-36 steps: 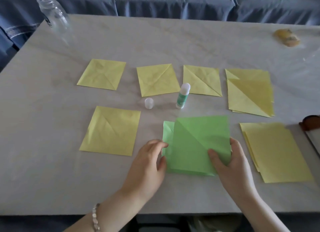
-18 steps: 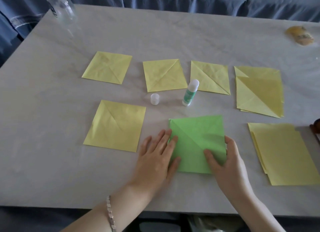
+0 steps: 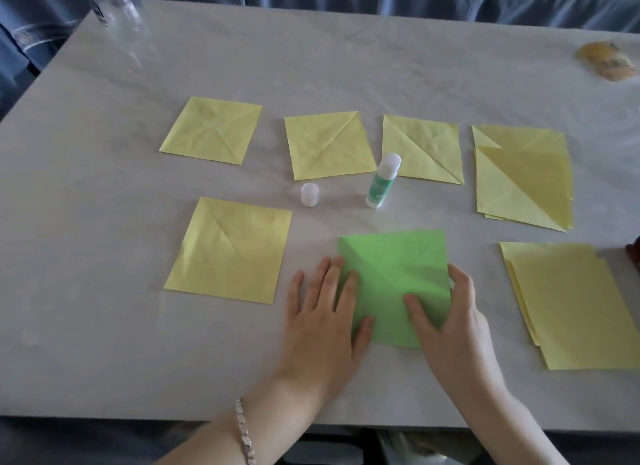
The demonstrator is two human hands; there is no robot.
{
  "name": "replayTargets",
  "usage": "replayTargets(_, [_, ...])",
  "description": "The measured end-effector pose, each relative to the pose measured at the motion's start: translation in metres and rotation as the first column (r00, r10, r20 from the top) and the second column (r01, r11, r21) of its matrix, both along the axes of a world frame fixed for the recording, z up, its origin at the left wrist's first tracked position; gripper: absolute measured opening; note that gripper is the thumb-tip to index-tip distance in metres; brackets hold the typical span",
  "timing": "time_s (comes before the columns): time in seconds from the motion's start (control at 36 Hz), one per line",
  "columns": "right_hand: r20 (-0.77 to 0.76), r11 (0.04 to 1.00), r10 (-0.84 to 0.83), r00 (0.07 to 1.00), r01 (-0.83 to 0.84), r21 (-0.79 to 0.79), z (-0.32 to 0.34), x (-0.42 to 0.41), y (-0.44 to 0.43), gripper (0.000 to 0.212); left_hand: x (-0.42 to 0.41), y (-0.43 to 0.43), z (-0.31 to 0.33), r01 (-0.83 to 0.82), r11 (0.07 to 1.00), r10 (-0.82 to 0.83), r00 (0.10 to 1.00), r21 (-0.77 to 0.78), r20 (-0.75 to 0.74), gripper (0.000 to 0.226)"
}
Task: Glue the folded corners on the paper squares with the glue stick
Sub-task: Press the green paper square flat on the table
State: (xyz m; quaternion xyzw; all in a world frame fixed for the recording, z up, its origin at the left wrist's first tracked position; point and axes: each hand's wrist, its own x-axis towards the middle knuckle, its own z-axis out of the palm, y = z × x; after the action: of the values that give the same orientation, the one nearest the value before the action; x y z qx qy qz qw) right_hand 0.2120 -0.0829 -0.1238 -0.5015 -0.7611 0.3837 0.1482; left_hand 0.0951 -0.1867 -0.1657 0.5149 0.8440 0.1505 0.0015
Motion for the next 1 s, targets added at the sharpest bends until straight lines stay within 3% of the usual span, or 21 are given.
replayTargets(0.28, [-0.068, 0.985, -0.074, 0.995, 0.084, 0.148, -0.007, -0.002, 0.019, 0.041, 0.000, -0.001, 0.000, -0.002, 1.000, 0.002, 1.000, 0.004, 0.012, 0.055])
replayTargets(0.47, [-0.049, 0.959, -0.009, 0.999, 0.022, 0.284, -0.015, -0.009, 0.019, 0.027, -0.001, -0.002, 0.003, 0.002, 1.000, -0.002, 1.000, 0.014, 0.020, 0.054])
replayTargets(1.0, [0.087, 0.902, 0.039, 0.995, -0.073, 0.426, -0.028, -0.008, 0.020, 0.031, -0.002, -0.002, 0.005, 0.002, 1.000, -0.002, 0.999, 0.006, 0.036, 0.056])
